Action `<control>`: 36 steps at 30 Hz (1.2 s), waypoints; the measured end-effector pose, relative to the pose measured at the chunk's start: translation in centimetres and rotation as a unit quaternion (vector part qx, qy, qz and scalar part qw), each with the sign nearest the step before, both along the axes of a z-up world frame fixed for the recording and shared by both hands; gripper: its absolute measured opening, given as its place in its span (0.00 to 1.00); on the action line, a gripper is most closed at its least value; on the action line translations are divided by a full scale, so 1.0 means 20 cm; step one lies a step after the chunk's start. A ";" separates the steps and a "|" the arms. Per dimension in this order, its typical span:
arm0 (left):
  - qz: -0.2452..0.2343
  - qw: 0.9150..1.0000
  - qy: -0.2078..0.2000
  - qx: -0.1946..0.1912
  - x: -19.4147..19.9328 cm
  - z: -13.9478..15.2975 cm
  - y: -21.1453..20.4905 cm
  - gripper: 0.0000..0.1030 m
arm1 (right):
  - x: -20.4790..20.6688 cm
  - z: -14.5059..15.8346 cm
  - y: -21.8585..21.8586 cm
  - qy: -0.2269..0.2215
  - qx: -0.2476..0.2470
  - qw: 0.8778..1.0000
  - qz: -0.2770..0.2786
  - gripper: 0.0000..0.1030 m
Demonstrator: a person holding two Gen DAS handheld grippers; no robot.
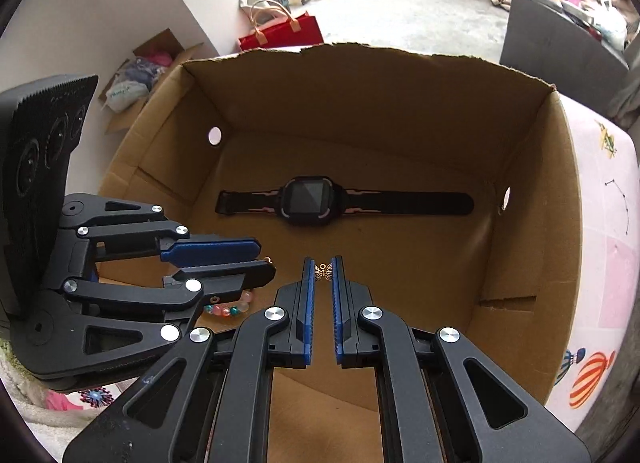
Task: Organize jewelry
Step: 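Carry both held charms into the box and open both grippers, then withdraw both grippers from the box back over the remaining charms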
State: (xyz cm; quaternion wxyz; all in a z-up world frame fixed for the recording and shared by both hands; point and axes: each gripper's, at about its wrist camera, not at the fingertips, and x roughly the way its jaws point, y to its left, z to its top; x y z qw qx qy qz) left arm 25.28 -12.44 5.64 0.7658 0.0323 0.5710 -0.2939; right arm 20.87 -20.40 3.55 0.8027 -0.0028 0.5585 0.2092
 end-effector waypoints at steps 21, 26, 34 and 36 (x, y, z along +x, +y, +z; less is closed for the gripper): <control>0.023 0.985 -0.168 -0.035 -0.35 0.30 0.27 0.19 | -0.44 0.40 -0.21 -0.137 0.070 0.987 -0.039 0.18; 0.011 0.965 -0.250 -0.073 -0.76 0.37 0.46 0.44 | -0.90 0.50 -0.33 -0.205 0.105 0.971 -0.069 0.49; 0.007 0.971 -0.224 -0.078 -1.10 0.11 0.42 0.62 | -1.30 0.19 -0.25 -0.170 0.090 0.970 -0.147 0.63; 0.003 0.972 -0.226 -0.059 -1.14 0.04 0.37 0.62 | -1.32 0.08 -0.22 -0.151 0.077 0.972 -0.162 0.63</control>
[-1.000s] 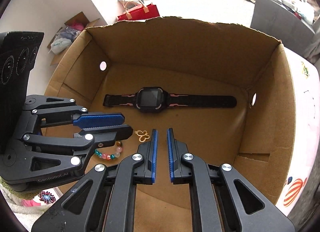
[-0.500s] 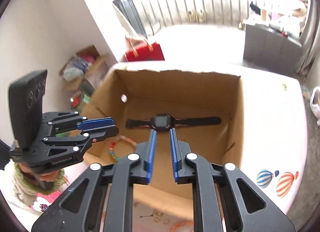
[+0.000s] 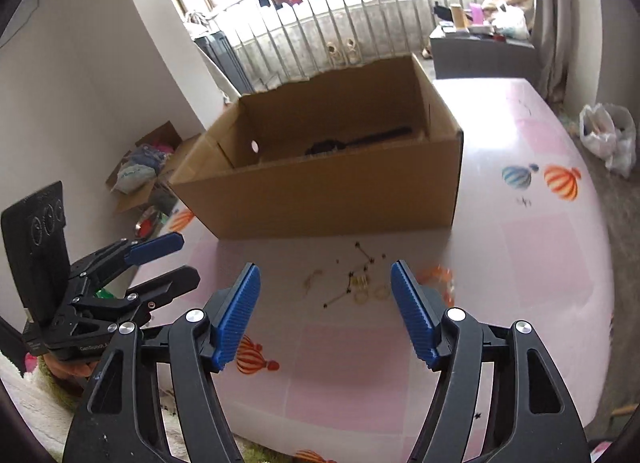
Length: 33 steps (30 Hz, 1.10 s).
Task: Organize jewelry
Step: 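Withdraw both grippers from the box back over the remaining charms, then close the left gripper on the gold ladder charm while the right gripper grasps a gold charm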
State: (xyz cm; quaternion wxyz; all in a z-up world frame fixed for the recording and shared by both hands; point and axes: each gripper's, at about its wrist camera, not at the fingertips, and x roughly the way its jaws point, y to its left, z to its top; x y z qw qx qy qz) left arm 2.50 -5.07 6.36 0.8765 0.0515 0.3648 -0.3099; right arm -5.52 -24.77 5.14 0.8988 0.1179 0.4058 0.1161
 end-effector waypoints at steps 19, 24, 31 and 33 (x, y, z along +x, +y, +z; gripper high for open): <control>-0.049 0.991 0.031 0.125 0.15 -0.33 -0.38 0.27 | 0.10 -0.24 0.01 0.013 -0.017 1.000 -0.006 0.39; -0.050 0.989 0.021 0.138 0.16 -0.34 -0.40 0.16 | 0.12 -0.23 -0.02 0.005 -0.021 1.000 -0.005 0.39; -0.052 0.988 0.019 0.143 0.18 -0.36 -0.38 0.06 | 0.12 -0.24 -0.04 -0.007 -0.021 1.000 -0.008 0.39; -0.047 0.988 0.020 0.143 0.19 -0.36 -0.35 0.06 | 0.13 -0.24 -0.03 -0.007 -0.023 1.000 -0.008 0.39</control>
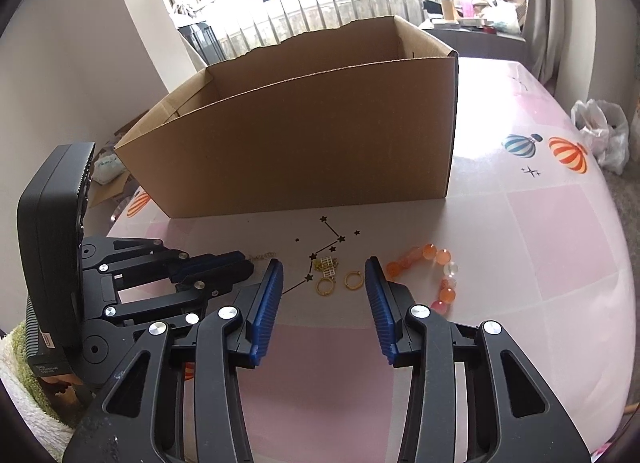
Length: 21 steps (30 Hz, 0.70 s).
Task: Organize jewelry
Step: 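Close the left gripper on the gold ladder charm while the right gripper grasps a gold charm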
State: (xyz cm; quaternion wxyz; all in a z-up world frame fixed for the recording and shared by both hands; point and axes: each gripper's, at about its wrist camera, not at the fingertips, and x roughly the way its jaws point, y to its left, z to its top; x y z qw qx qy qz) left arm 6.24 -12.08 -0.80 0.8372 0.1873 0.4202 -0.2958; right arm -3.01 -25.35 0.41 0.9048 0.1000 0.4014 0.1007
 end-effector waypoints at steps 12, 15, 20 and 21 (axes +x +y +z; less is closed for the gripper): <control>0.067 0.998 0.002 -0.010 0.03 0.00 0.24 0.05 | 0.09 0.01 0.09 0.009 -0.045 0.998 0.034 0.31; 0.066 0.998 0.002 -0.013 0.02 0.00 0.25 0.05 | 0.13 0.00 0.11 0.023 -0.065 0.997 0.039 0.25; 0.062 0.998 0.003 -0.019 0.02 -0.01 0.27 0.05 | 0.19 -0.04 0.12 0.050 -0.079 0.995 0.039 0.16; 0.061 0.998 0.004 -0.020 0.02 0.00 0.28 0.05 | 0.20 -0.05 0.12 0.055 -0.079 0.995 0.039 0.15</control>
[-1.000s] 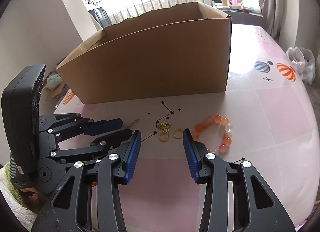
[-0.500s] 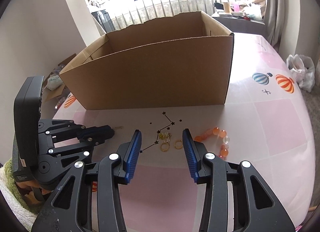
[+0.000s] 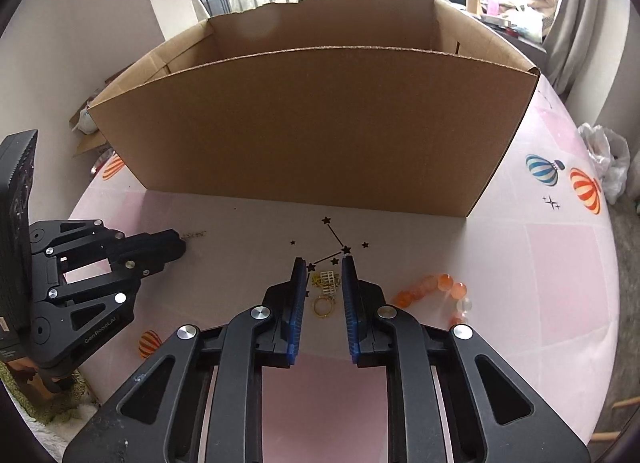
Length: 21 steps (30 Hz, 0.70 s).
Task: Organize jewelry
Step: 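Close the left gripper on the gold ladder charm while the right gripper grasps a gold charm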
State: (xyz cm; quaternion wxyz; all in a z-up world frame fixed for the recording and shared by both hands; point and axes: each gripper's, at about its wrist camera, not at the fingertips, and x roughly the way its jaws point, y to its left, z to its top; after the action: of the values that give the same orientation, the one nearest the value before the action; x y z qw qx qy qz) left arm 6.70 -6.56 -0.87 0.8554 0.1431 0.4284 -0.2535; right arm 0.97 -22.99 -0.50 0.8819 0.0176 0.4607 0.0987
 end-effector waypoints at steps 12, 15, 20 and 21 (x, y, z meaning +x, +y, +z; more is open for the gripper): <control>-0.005 1.000 0.003 -0.011 0.01 0.01 0.04 0.05 | 0.08 -0.06 0.09 0.038 -0.017 0.999 0.032 0.05; -0.005 1.000 0.003 -0.011 0.01 0.01 0.03 0.05 | 0.08 -0.06 0.12 0.030 -0.028 0.998 0.039 0.04; -0.005 1.000 0.002 -0.011 0.01 0.01 0.03 0.05 | 0.05 -0.02 0.14 0.017 -0.019 0.999 0.047 0.00; -0.004 1.000 0.002 -0.011 0.01 0.02 0.03 0.05 | 0.03 -0.02 0.15 0.015 -0.012 0.999 0.050 0.00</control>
State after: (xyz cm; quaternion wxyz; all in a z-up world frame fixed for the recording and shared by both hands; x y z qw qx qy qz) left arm 6.94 -5.87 -0.56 0.8552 0.1351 0.4264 -0.2616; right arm 1.52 -20.03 -0.82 0.8690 -0.0140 0.4753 0.1367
